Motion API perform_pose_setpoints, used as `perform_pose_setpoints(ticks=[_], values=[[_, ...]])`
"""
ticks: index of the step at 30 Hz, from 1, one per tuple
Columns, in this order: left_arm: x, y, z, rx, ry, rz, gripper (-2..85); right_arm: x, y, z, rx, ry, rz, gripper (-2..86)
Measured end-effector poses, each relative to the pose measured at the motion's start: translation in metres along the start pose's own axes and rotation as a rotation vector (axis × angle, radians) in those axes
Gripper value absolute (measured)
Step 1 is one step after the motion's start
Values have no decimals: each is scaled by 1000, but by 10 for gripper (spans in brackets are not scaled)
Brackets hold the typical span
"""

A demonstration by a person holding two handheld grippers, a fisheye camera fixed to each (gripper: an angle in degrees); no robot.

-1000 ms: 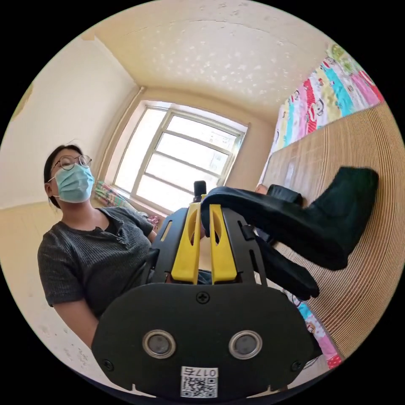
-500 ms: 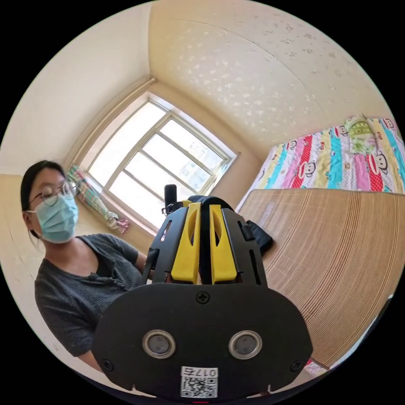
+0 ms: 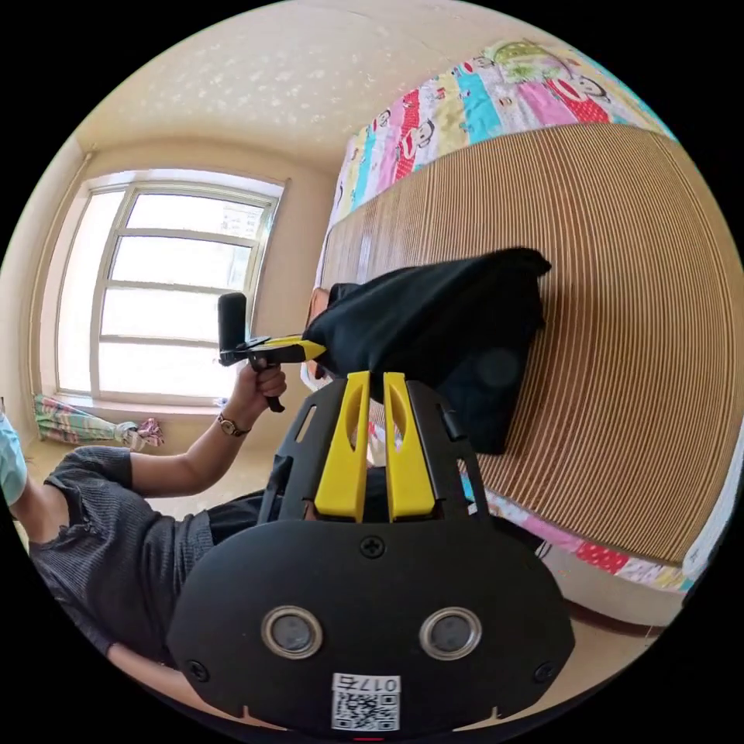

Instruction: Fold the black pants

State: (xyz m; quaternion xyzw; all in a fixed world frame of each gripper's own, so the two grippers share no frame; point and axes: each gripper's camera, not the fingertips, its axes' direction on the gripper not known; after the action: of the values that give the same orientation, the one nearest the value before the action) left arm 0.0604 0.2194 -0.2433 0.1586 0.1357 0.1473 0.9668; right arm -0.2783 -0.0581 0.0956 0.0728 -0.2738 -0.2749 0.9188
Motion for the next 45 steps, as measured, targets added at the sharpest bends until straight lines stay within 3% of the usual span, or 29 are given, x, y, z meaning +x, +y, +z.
perform_pose_setpoints(ticks=[4, 6, 8, 12, 16, 21, 24, 30, 33, 40, 45], values=[[-53, 82, 80, -219, 4, -226, 52, 58, 47, 40, -87, 106, 299, 32], [-74, 101, 95, -270, -21, -265, 56, 84, 52, 38, -81, -13, 395, 38], [-95, 103, 85, -247, -42, -294, 79, 83, 44, 19, 6, -103, 360, 45], [-138, 63, 35, -79, 2, -304, 129, 72, -4, -21, 83, -33, 319, 115], [-176, 4, 20, 42, 74, -290, 186, 78, -52, -15, 14, -4, 275, 169], [-222, -39, 59, 1, 91, -339, 234, 105, -90, 23, -105, -53, 351, 208], [-238, -43, 74, -12, -10, -360, 232, 115, -90, 33, -92, -89, 408, 205], [-261, -37, 82, -3, -35, -342, 208, 119, -71, 34, -67, -150, 434, 172], [-277, -33, 88, -23, 182, -384, 111, 112, -55, 37, -97, -154, 423, 135], [-215, -20, 80, -92, 78, -213, 76, 109, 14, 0, -45, -345, 417, 91], [-131, -31, 106, -66, 36, -111, 74, 124, 68, -92, 62, -459, 369, 76]])
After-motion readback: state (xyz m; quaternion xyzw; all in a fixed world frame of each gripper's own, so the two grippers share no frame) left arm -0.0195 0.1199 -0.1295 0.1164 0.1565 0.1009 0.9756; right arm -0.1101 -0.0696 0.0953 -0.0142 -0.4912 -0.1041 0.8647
